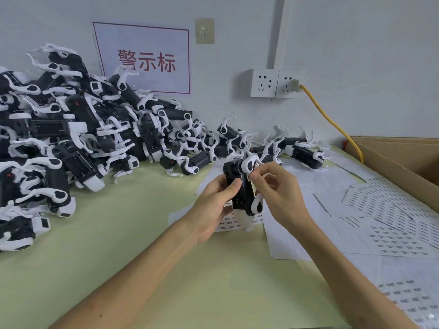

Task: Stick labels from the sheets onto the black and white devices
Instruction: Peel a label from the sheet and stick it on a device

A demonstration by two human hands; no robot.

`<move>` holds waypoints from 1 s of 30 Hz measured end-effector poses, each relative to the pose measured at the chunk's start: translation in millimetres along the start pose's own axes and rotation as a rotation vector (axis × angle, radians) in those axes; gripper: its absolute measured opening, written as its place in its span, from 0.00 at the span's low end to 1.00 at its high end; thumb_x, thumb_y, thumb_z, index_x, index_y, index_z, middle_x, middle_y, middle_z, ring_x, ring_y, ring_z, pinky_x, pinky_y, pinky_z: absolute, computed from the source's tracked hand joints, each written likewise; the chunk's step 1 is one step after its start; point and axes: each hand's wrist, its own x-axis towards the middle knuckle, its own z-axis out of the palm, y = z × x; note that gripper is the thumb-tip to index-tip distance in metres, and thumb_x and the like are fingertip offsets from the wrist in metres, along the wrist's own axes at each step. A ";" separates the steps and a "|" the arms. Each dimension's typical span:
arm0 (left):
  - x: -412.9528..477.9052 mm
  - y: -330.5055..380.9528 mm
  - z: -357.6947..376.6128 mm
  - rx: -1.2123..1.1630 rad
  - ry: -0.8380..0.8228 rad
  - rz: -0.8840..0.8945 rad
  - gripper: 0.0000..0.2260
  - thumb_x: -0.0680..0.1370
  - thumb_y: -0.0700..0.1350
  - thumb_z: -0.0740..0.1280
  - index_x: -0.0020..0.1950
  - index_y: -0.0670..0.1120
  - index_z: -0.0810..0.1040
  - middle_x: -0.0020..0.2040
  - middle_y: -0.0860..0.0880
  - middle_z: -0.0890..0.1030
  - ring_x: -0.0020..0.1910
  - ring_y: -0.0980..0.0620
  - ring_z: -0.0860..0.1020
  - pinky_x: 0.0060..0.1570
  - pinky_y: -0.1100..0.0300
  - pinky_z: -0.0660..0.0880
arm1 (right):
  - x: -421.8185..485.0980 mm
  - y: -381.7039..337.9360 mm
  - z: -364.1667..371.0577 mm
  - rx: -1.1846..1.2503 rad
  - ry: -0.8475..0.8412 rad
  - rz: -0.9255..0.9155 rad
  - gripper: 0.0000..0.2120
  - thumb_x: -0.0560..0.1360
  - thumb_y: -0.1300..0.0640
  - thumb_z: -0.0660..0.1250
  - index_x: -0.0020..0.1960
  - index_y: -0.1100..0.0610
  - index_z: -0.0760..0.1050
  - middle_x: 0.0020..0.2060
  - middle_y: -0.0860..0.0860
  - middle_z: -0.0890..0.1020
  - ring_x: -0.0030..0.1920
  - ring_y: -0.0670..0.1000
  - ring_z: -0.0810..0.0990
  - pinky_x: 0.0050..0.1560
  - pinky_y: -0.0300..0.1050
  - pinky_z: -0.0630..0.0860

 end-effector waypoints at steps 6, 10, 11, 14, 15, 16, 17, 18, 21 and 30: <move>0.7 -0.2 -0.2 -0.016 0.006 -0.001 0.16 0.85 0.45 0.62 0.69 0.38 0.74 0.60 0.40 0.81 0.59 0.46 0.79 0.64 0.46 0.75 | -0.6 -1.8 -0.4 0.025 -0.017 -0.003 0.08 0.81 0.59 0.68 0.43 0.52 0.77 0.29 0.39 0.77 0.32 0.45 0.73 0.35 0.32 0.68; 0.3 -0.6 -0.1 -0.019 -0.005 0.004 0.16 0.85 0.45 0.62 0.69 0.39 0.75 0.60 0.43 0.82 0.59 0.47 0.80 0.66 0.46 0.74 | -0.3 -2.6 0.1 0.030 -0.017 0.005 0.08 0.81 0.59 0.68 0.43 0.53 0.77 0.28 0.40 0.77 0.31 0.43 0.74 0.34 0.31 0.68; 0.6 -0.5 -0.3 -0.019 -0.005 0.005 0.16 0.85 0.45 0.62 0.69 0.39 0.75 0.59 0.44 0.82 0.59 0.48 0.80 0.66 0.46 0.74 | -0.2 -2.6 0.3 0.033 -0.016 0.008 0.08 0.81 0.59 0.69 0.43 0.53 0.77 0.28 0.39 0.77 0.31 0.44 0.74 0.34 0.31 0.68; 0.2 -0.5 -0.2 -0.017 -0.004 0.010 0.15 0.85 0.45 0.62 0.69 0.39 0.75 0.58 0.45 0.82 0.58 0.49 0.80 0.64 0.47 0.75 | -0.5 -2.6 -0.3 0.039 -0.011 0.009 0.08 0.81 0.59 0.69 0.42 0.53 0.77 0.28 0.40 0.77 0.32 0.46 0.74 0.35 0.32 0.68; 0.1 -0.3 -0.2 -0.017 -0.004 0.012 0.15 0.85 0.45 0.62 0.69 0.39 0.75 0.58 0.45 0.82 0.58 0.49 0.80 0.64 0.47 0.75 | -0.3 -2.6 -0.4 0.036 -0.007 0.009 0.08 0.81 0.59 0.69 0.42 0.53 0.77 0.28 0.40 0.77 0.32 0.47 0.74 0.35 0.33 0.68; -0.3 -0.3 0.0 -0.019 -0.001 0.014 0.15 0.85 0.45 0.62 0.69 0.39 0.75 0.58 0.45 0.82 0.58 0.49 0.80 0.65 0.46 0.75 | -0.3 -2.6 -0.4 0.033 -0.003 0.011 0.08 0.81 0.59 0.69 0.42 0.53 0.77 0.28 0.40 0.77 0.32 0.47 0.74 0.35 0.33 0.68; -0.2 -0.6 0.1 -0.020 0.002 0.015 0.15 0.85 0.45 0.62 0.69 0.39 0.75 0.59 0.45 0.82 0.59 0.49 0.80 0.66 0.45 0.74 | -0.2 -2.5 -0.3 0.032 0.000 0.014 0.08 0.81 0.59 0.69 0.42 0.54 0.77 0.28 0.40 0.77 0.32 0.48 0.74 0.34 0.33 0.68; -0.1 -0.9 0.3 -0.018 0.005 0.016 0.15 0.85 0.45 0.62 0.69 0.39 0.75 0.60 0.44 0.82 0.59 0.48 0.80 0.67 0.44 0.74 | -0.3 -2.4 -0.2 0.033 0.002 0.017 0.08 0.80 0.59 0.70 0.42 0.54 0.77 0.27 0.40 0.77 0.32 0.48 0.74 0.34 0.33 0.68; 0.4 -1.5 0.8 -0.008 0.011 0.015 0.16 0.85 0.45 0.62 0.69 0.39 0.75 0.63 0.41 0.82 0.60 0.47 0.80 0.68 0.42 0.73 | -0.7 -2.1 -0.5 0.030 0.007 0.024 0.09 0.80 0.58 0.70 0.42 0.55 0.77 0.27 0.41 0.77 0.31 0.49 0.74 0.33 0.34 0.68; -1.3 -1.1 0.9 0.024 0.013 0.013 0.16 0.85 0.46 0.62 0.69 0.40 0.75 0.66 0.40 0.80 0.61 0.47 0.80 0.67 0.45 0.74 | -1.8 -2.2 -0.5 -0.011 0.017 -0.003 0.09 0.80 0.59 0.70 0.41 0.53 0.76 0.27 0.40 0.77 0.30 0.45 0.73 0.34 0.31 0.67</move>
